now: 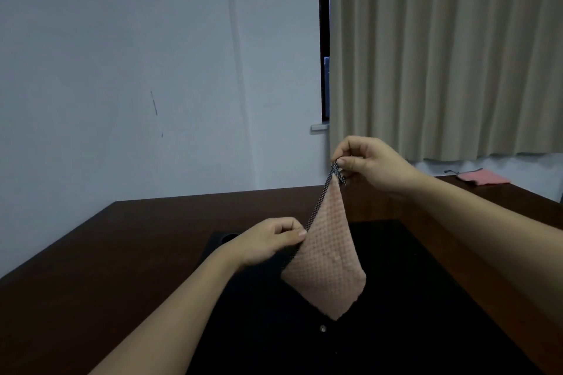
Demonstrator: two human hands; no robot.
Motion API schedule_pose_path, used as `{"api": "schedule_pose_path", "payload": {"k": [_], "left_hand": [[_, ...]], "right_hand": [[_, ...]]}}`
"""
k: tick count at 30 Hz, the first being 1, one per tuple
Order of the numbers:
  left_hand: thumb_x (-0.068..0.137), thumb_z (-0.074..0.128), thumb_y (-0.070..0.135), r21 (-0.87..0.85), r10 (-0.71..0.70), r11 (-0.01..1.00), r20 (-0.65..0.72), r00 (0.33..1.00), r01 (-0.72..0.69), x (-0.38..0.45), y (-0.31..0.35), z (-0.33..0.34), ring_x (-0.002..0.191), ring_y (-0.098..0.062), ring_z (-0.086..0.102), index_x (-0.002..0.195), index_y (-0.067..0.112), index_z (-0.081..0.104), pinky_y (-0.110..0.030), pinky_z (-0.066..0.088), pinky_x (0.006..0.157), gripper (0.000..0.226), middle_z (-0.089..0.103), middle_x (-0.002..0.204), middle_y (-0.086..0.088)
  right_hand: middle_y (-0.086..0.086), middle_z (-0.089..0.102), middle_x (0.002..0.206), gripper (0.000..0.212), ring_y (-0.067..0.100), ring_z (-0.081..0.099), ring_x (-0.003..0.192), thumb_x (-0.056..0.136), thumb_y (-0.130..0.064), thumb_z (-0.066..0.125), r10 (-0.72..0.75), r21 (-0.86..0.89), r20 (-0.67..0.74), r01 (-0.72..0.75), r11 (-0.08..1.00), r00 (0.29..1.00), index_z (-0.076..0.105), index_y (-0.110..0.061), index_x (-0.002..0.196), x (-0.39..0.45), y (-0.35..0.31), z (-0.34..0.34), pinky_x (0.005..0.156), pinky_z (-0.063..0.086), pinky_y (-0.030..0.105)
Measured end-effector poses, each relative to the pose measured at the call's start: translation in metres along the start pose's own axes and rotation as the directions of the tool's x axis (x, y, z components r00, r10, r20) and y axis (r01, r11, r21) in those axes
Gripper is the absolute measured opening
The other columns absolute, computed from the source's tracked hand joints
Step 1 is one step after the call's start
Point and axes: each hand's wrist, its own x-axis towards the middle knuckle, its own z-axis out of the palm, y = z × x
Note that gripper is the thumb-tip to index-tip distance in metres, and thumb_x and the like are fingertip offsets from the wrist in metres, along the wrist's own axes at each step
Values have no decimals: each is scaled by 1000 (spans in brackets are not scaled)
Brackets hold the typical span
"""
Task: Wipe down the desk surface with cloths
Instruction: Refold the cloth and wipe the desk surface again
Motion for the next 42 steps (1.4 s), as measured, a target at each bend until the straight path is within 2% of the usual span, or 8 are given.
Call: {"api": "schedule_pose_path", "payload": {"k": [3, 7, 12, 19, 23, 27, 30, 42], "left_hand": [[101, 60, 28, 106, -16, 994, 85, 996, 7, 0, -10, -5, 76, 5, 52, 89, 25, 64, -15, 40, 76, 13, 61, 79, 25], [99, 65, 29, 174, -28, 985, 156, 987, 0, 3, -22, -3, 92, -1, 60, 100, 30, 66, -22, 46, 90, 2, 65, 98, 16], [95, 60, 57, 288, -39, 958, 167, 985, -11, 14, -22, 19, 120, -5, 57, 128, 38, 58, -35, 44, 107, 38, 61, 131, 16], [97, 61, 47, 452, 35, 892, -47, 998, -10, 28, -36, 34, 129, -11, 36, 79, 44, 51, -44, 35, 111, 21, 46, 133, 15], [99, 61, 41, 448, 90, 894, -160, 983, -9, 26, -42, 14, 113, -9, 48, 82, 45, 54, -34, 39, 102, 18, 50, 110, 19], [102, 58, 27, 331, 106, 944, -352, 930, 18, 21, -38, -22, 84, 3, 57, 81, 34, 59, -29, 41, 78, 22, 64, 86, 18], [102, 59, 24, 310, 142, 951, -441, 886, 1, 20, -31, -51, 71, 4, 54, 81, 29, 58, -28, 42, 73, 21, 61, 74, 26], [102, 58, 14, 437, 275, 897, -440, 855, -64, 22, 45, -115, 66, 5, 58, 92, 27, 63, -10, 42, 67, 17, 67, 86, 10]], "right_hand": [[2, 60, 73, 24, 10, 59, 62, 99, 8, 53, 20, 69, -51, -17, 997, 998, 61, -10, 85, 8, 2, -5, 62, 57, 24], [7, 60, 78, 23, 19, 62, 67, 100, 6, 53, 27, 38, -66, -24, 999, 997, 61, -10, 86, 16, 7, -7, 68, 60, 35], [8, 62, 79, 25, 27, 57, 79, 100, 2, 57, 33, -21, -101, -35, 999, 994, 63, -16, 84, 24, 16, 0, 85, 53, 61], [7, 59, 79, 23, 23, 51, 77, 100, 0, 57, 19, -61, -182, -31, 998, 983, 63, -16, 85, 28, 19, -9, 74, 44, 43], [16, 57, 84, 23, 26, 51, 79, 101, 1, 54, 55, -51, -205, -66, 996, 977, 61, -14, 85, 28, 24, -22, 72, 50, 46], [7, 57, 81, 22, 16, 52, 70, 102, 2, 52, 120, -22, -252, -130, 991, 960, 58, -12, 86, 25, 31, -30, 54, 49, 19], [5, 55, 78, 18, 9, 50, 59, 102, 0, 52, 174, 12, -264, -177, 984, 949, 58, -10, 89, 26, 38, -32, 49, 45, 16], [6, 54, 72, 28, 13, 55, 56, 104, 0, 41, 265, 269, -224, -202, 942, 938, 54, -13, 83, 41, 12, -43, 50, 46, 24]]}}
